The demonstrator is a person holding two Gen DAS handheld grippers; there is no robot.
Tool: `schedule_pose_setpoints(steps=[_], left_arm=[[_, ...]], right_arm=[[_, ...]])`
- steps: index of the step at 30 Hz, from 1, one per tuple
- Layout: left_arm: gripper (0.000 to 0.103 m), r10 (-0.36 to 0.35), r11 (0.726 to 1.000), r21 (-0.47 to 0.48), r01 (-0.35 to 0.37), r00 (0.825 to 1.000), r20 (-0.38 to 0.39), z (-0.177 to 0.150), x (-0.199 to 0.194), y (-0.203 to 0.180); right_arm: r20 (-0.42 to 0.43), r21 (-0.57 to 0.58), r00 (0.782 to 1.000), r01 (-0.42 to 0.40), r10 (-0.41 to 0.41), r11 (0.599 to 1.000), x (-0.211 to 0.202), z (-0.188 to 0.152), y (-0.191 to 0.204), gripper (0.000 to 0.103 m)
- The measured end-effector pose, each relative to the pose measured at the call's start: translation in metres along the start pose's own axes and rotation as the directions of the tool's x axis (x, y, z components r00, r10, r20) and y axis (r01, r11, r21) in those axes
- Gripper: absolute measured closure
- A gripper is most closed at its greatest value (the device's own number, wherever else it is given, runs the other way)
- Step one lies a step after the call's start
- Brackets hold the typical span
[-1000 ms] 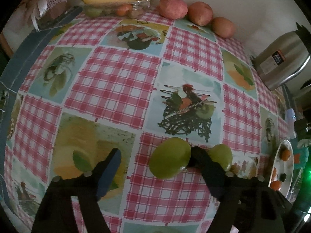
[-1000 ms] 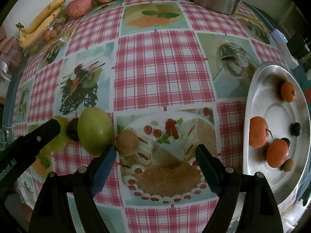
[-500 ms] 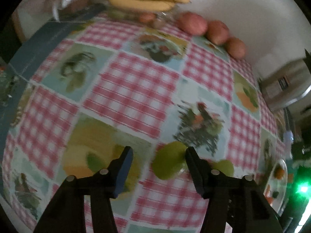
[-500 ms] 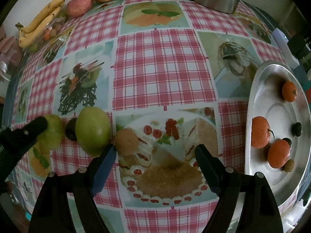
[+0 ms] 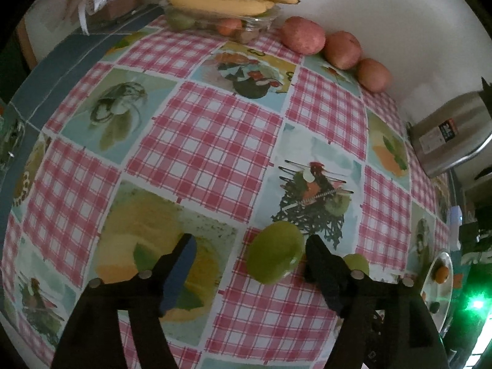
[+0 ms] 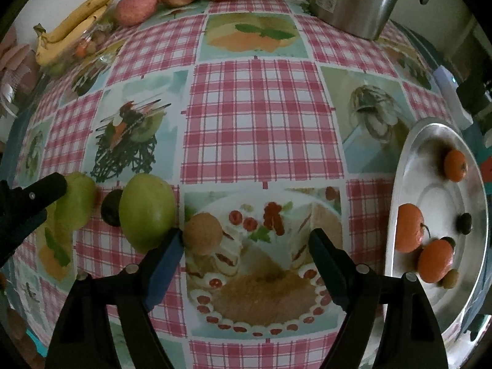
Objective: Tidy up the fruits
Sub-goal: 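Move left tool to the large green fruit while right tool approaches the brown kiwi, then close left tool on the large green fruit while right tool grasps the brown kiwi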
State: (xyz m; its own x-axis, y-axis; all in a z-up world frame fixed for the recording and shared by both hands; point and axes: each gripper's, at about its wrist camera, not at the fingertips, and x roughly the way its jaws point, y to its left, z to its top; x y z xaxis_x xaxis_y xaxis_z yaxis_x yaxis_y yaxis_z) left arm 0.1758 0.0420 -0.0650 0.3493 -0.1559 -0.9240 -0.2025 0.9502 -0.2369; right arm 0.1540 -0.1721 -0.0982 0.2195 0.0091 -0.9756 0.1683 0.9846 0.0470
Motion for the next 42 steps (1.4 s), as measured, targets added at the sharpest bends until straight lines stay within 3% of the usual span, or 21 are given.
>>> schedule_pose_setpoints(steps=[9, 14, 20, 23, 25, 42], left_arm=[[0.026, 0.008, 0.998, 0.068, -0.005, 0.999, -0.037, -0.006, 0.014, -0.013], [0.027, -0.006, 0.997, 0.079, 0.009, 0.999, -0.040, -0.007, 0.016, -0.016], [0.034, -0.016, 0.997, 0.077, 0.020, 0.999, -0.052, -0.007, 0.017, -0.016], [0.052, -0.023, 0.996, 0.080, 0.028, 0.998, -0.058, -0.007, 0.017, -0.017], [0.055, -0.019, 0.996, 0.082, 0.024, 0.998, -0.061, -0.007, 0.018, -0.017], [0.058, -0.031, 0.999, 0.039, 0.034, 0.998, -0.061, -0.006, 0.010, -0.009]], right_arm=[[0.000, -0.013, 1.000, -0.003, 0.003, 1.000, 0.003, -0.005, -0.002, 0.021], [0.022, -0.028, 0.998, -0.052, 0.053, 0.998, -0.005, -0.007, 0.001, 0.046], [0.017, -0.054, 0.995, -0.095, 0.096, 0.994, -0.008, -0.008, 0.010, 0.062], [0.012, -0.061, 0.994, -0.104, 0.105, 0.993, -0.008, -0.008, 0.012, 0.066], [0.009, -0.058, 0.993, -0.118, 0.119, 0.991, -0.008, -0.009, 0.013, 0.071], [0.009, -0.045, 0.985, -0.170, 0.170, 0.984, -0.012, -0.009, 0.011, 0.078]])
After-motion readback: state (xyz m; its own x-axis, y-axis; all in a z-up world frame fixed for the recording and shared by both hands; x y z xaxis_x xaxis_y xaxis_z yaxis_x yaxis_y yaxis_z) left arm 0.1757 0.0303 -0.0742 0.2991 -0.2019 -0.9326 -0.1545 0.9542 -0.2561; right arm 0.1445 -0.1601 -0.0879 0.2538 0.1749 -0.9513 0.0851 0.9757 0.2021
